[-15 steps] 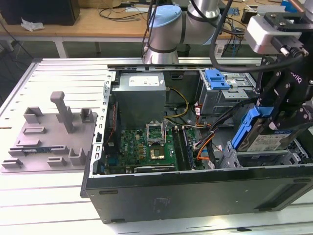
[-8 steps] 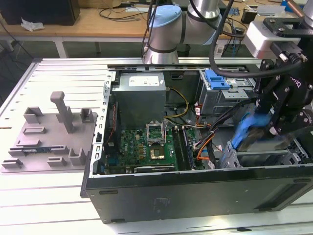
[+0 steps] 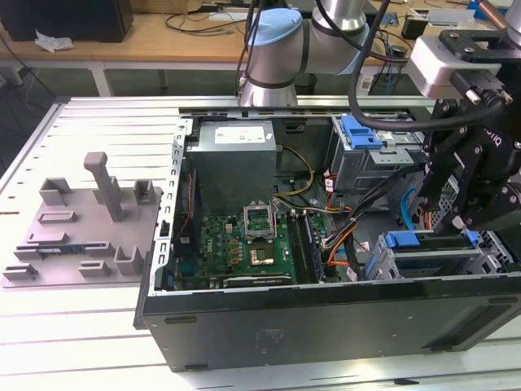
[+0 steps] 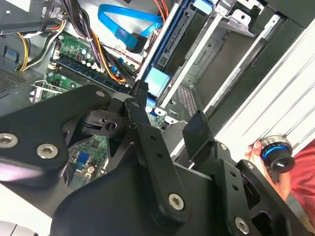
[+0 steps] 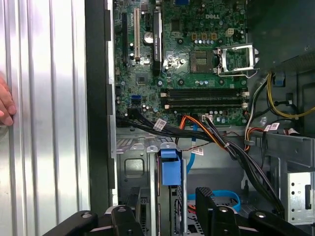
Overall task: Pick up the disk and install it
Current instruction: 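Insert the first disk wire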
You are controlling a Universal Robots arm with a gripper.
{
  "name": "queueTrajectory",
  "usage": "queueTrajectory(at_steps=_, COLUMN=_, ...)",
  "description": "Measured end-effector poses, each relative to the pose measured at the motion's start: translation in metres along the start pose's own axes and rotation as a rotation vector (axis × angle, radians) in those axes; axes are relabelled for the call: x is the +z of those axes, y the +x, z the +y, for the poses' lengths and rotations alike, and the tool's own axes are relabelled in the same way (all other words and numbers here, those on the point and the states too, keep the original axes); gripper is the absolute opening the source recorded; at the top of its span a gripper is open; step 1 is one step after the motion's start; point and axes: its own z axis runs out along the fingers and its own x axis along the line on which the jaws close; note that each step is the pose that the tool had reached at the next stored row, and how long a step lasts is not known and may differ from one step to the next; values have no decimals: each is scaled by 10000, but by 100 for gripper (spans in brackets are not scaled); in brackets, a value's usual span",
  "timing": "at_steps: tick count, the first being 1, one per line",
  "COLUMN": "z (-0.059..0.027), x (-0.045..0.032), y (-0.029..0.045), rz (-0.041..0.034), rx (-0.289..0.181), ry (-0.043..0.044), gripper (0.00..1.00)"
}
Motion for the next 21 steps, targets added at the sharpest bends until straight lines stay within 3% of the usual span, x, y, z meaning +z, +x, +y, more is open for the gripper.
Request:
queueTrajectory(at_steps=11, z=0, x=0, y=4, rz=0, rx=0, ry=0, gripper=56)
queueTrajectory(at_steps=12, z=0, x=0, y=-21, rz=32, rx=-1, ry=0, gripper=56)
queueTrajectory(at_steps=14, z=4, x=5, y=-85, rz=124, rx=-1, ry=3, gripper=56)
queueTrajectory(at_steps=16, z=8, x=13, y=-198, rz=319, rx=1, ry=8, gripper=56)
queueTrajectory(at_steps=17, z=10, x=18, y=-277, rz=486, rx=1, ry=12, gripper=56)
queueTrajectory(at_steps=19, z=13, x=23, y=-400, rz=700, rx=-11, ry=17, gripper=56)
queueTrajectory(at_steps=21, z=15, x=27, y=-490, rz=832, rx=-19, ry=20, gripper=56)
